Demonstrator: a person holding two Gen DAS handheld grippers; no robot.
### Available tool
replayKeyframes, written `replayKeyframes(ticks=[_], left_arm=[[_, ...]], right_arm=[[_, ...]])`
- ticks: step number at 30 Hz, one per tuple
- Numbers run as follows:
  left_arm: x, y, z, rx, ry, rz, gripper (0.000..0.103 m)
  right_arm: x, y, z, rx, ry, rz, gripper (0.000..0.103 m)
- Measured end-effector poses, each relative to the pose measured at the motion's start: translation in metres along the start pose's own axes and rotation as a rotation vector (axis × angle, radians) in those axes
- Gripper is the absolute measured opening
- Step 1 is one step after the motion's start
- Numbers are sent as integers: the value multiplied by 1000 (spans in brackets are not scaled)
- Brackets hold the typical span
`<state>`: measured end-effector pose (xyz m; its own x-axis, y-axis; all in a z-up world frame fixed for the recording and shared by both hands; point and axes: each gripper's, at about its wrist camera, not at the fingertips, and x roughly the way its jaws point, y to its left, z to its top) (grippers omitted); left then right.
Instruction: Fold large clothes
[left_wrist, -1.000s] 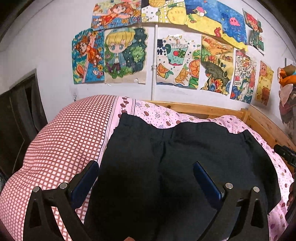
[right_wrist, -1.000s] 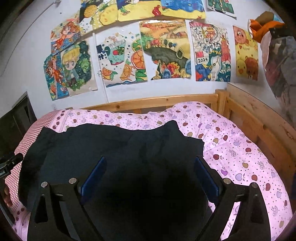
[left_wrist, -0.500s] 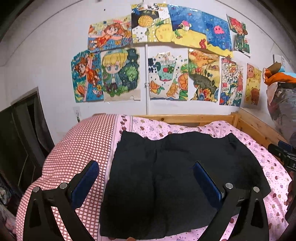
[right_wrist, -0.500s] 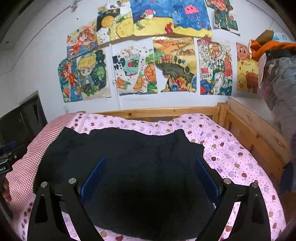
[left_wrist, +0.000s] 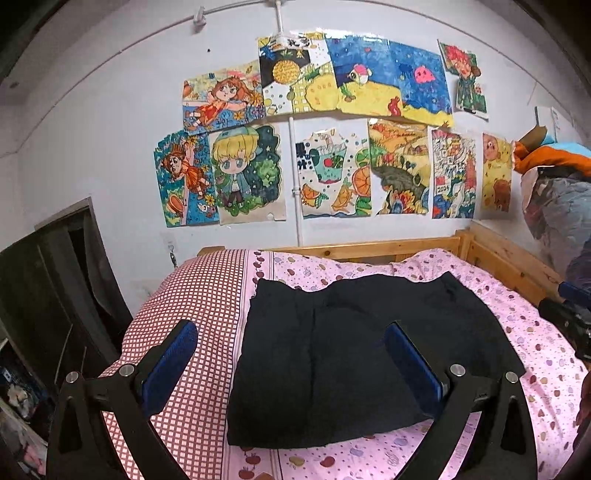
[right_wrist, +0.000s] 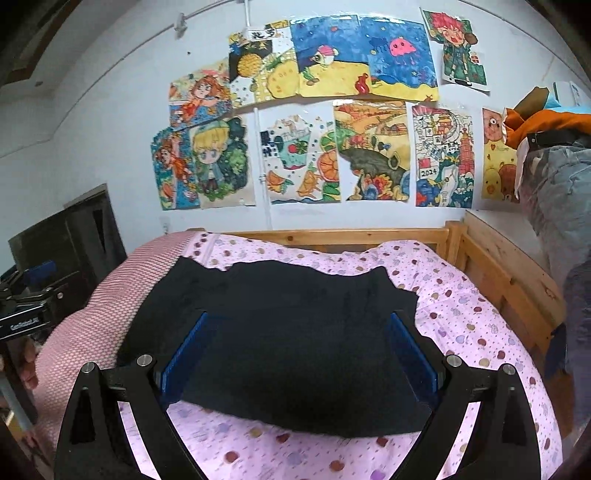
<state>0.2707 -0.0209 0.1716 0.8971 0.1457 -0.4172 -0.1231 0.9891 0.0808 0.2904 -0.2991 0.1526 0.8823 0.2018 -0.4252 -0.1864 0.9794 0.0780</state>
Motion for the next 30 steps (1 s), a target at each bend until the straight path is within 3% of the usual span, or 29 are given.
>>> replayKeyframes(ticks=[12, 30], left_arm=[[-64, -7, -19, -9, -53, -41, 103], [-127, -1, -69, -2, -36, -53, 103]], right_arm=[[-68, 23, -11, -51, -37, 11, 93], [-130, 39, -59, -63, -27, 30, 93]])
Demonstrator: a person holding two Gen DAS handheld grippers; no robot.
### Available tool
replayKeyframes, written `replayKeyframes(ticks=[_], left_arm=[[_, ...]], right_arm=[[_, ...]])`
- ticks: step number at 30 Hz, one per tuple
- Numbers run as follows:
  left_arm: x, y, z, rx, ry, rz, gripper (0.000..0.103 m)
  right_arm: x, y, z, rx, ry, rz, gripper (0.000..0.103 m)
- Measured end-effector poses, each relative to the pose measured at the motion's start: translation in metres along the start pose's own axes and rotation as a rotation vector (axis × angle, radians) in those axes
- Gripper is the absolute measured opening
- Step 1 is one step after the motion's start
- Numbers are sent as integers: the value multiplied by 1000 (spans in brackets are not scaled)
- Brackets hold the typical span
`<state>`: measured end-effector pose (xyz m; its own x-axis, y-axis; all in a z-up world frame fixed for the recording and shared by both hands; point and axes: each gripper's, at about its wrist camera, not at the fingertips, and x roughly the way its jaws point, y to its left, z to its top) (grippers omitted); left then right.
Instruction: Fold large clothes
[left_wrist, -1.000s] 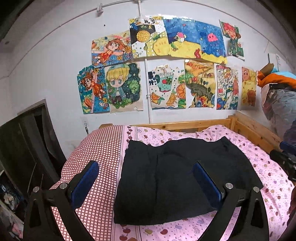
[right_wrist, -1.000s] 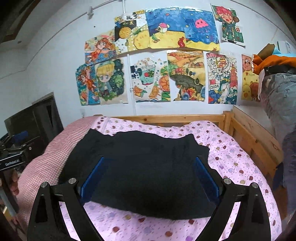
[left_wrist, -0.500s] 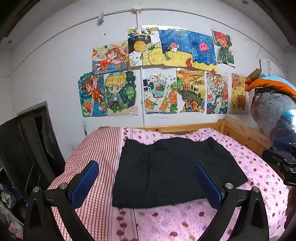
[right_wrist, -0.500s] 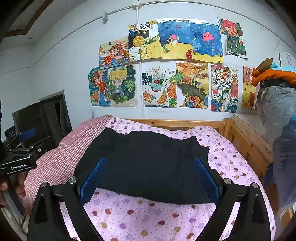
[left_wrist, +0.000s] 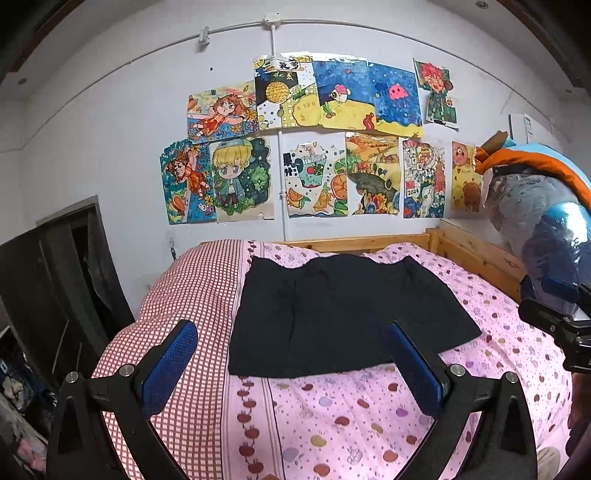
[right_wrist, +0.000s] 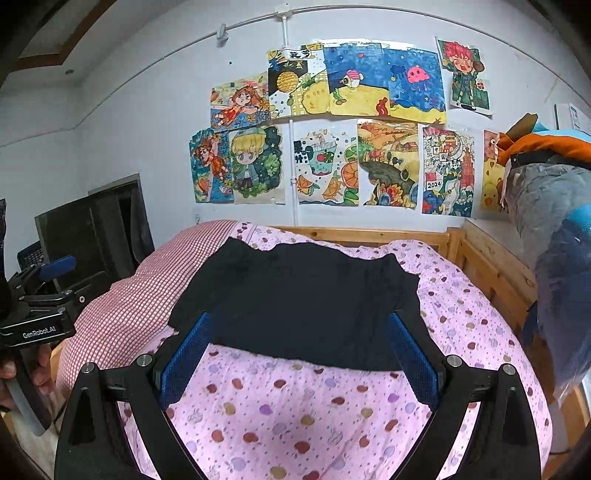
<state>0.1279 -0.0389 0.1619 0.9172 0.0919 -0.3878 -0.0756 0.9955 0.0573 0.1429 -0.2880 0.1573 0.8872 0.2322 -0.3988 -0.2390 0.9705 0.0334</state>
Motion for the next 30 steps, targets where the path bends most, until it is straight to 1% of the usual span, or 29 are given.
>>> replayKeyframes(ticks=[6, 11, 15, 21, 26, 30], left_arm=[[-8, -2, -21, 14, 4, -3, 103], [-12, -5, -35, 28, -14, 3, 103], [-15, -7, -46, 14, -24, -9, 103], [-13, -7, -66, 11, -31, 9, 103], [-13, -5, -78, 30, -67, 36, 103], [-12, -5, -88, 48, -66, 41, 103]], right_arm=[[-11, -5, -18, 28, 9, 11, 93], [-17, -10, -34, 35, 11, -3, 93], [-19, -11, -47, 40, 8, -7, 93], [-22, -12, -65, 53, -4, -6, 93], [-23, -7, -80, 33, -30, -8, 93], [-22, -1, -91, 3, -45, -12, 93]])
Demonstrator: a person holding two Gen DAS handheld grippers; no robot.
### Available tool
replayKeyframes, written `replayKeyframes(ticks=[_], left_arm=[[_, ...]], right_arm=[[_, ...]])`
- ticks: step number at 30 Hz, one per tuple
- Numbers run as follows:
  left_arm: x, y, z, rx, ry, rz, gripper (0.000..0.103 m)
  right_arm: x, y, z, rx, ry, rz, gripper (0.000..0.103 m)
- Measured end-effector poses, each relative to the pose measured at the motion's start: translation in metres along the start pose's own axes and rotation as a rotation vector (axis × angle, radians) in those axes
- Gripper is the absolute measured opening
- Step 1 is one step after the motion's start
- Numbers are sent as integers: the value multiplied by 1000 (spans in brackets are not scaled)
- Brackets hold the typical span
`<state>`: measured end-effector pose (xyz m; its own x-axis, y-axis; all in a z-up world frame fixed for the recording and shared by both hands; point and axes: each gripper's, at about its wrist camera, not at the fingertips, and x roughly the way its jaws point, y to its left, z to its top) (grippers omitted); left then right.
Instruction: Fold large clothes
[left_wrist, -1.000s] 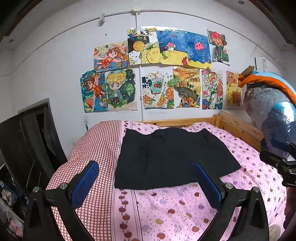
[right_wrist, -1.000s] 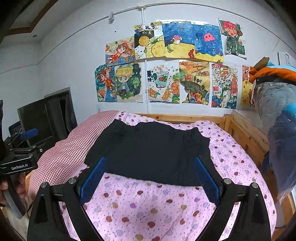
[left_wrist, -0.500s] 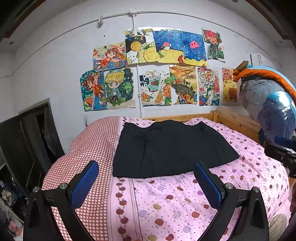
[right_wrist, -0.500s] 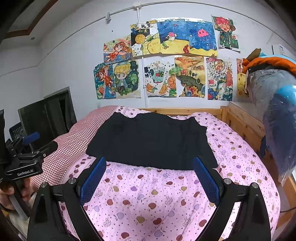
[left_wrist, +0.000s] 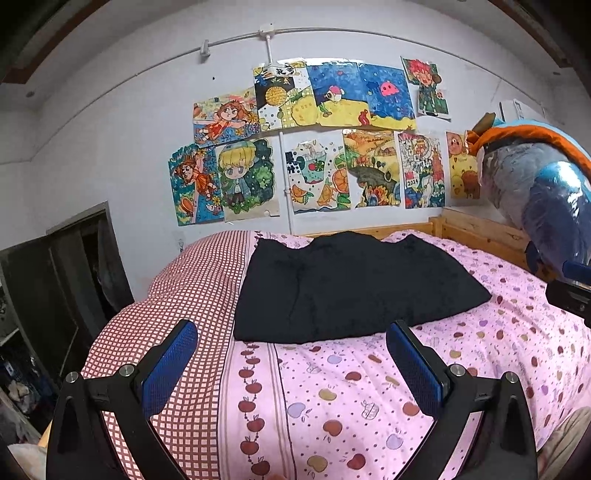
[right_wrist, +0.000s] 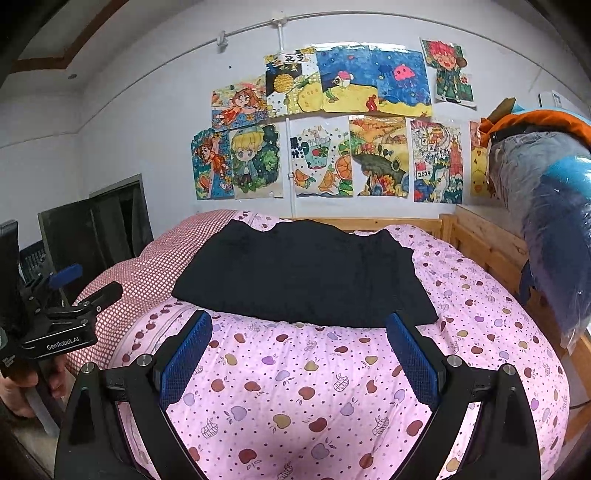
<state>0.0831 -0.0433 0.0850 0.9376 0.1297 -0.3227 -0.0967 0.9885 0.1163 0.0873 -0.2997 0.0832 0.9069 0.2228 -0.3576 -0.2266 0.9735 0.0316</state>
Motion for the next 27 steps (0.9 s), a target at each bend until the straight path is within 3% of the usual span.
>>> replayKeyframes(ticks=[9, 27], left_arm=[[6, 9, -25, -45, 45, -13, 103], [15, 7, -47, -21, 69, -11, 103]], right_arm=[[3, 6, -18, -1, 6, -17, 93], [25, 0, -38, 43, 64, -6, 93]])
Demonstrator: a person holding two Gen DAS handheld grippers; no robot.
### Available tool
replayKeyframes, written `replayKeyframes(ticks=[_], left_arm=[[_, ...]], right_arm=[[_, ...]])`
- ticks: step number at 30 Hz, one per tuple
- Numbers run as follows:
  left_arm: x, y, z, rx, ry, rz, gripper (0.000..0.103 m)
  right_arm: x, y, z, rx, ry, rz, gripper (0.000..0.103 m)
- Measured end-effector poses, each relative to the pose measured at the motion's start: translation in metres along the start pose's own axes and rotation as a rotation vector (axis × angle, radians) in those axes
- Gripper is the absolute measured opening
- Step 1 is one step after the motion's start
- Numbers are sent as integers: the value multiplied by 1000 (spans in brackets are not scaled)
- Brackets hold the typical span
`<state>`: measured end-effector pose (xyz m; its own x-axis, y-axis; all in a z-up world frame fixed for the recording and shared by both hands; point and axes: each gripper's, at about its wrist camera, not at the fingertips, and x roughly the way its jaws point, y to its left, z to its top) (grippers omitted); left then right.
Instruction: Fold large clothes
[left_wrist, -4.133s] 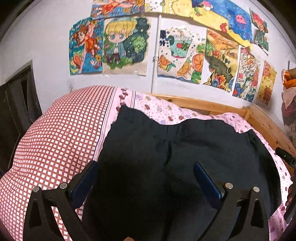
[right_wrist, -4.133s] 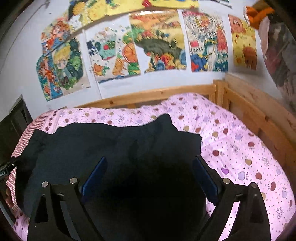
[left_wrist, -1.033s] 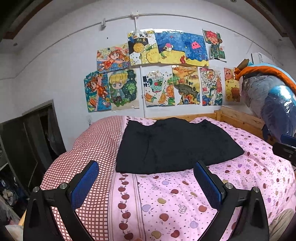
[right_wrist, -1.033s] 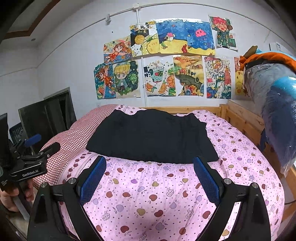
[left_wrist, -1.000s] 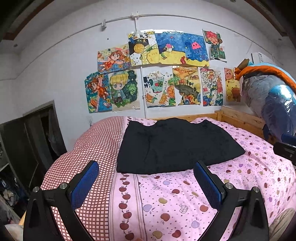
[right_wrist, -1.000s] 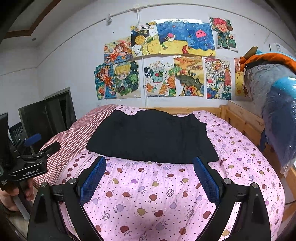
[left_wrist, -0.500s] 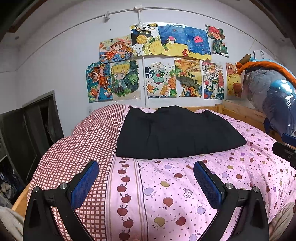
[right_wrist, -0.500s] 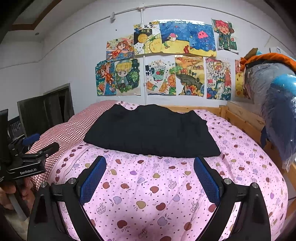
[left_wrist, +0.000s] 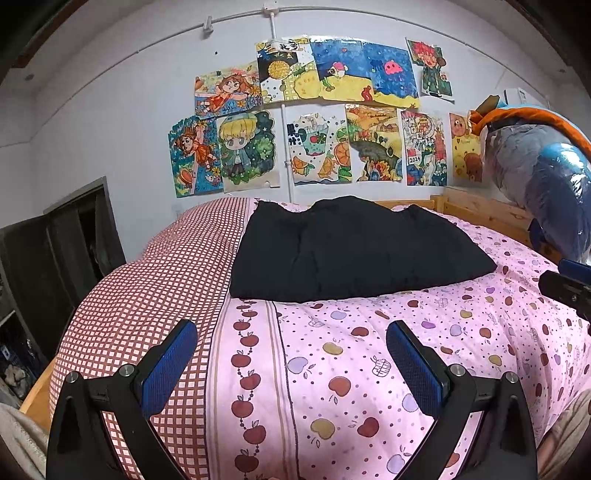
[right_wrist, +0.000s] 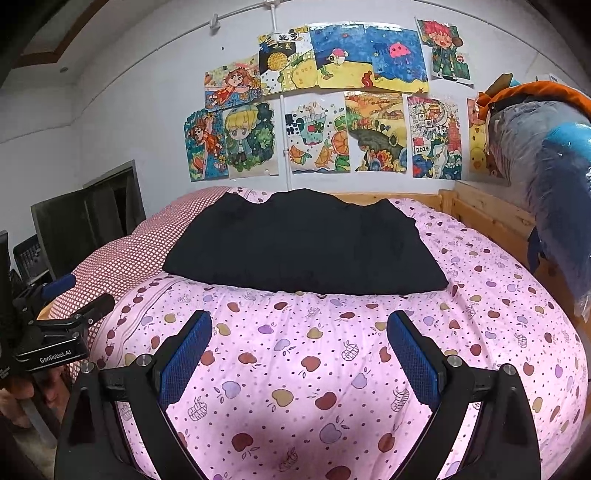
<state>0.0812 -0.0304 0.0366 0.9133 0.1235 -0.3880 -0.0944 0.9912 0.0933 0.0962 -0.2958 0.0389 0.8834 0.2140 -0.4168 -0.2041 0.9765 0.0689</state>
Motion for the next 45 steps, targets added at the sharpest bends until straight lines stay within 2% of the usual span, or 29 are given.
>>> replayKeyframes(ticks=[45], left_arm=[[-3, -2, 1, 7, -7, -9, 103]], right_arm=[[3, 8, 2, -2, 4, 11, 93]])
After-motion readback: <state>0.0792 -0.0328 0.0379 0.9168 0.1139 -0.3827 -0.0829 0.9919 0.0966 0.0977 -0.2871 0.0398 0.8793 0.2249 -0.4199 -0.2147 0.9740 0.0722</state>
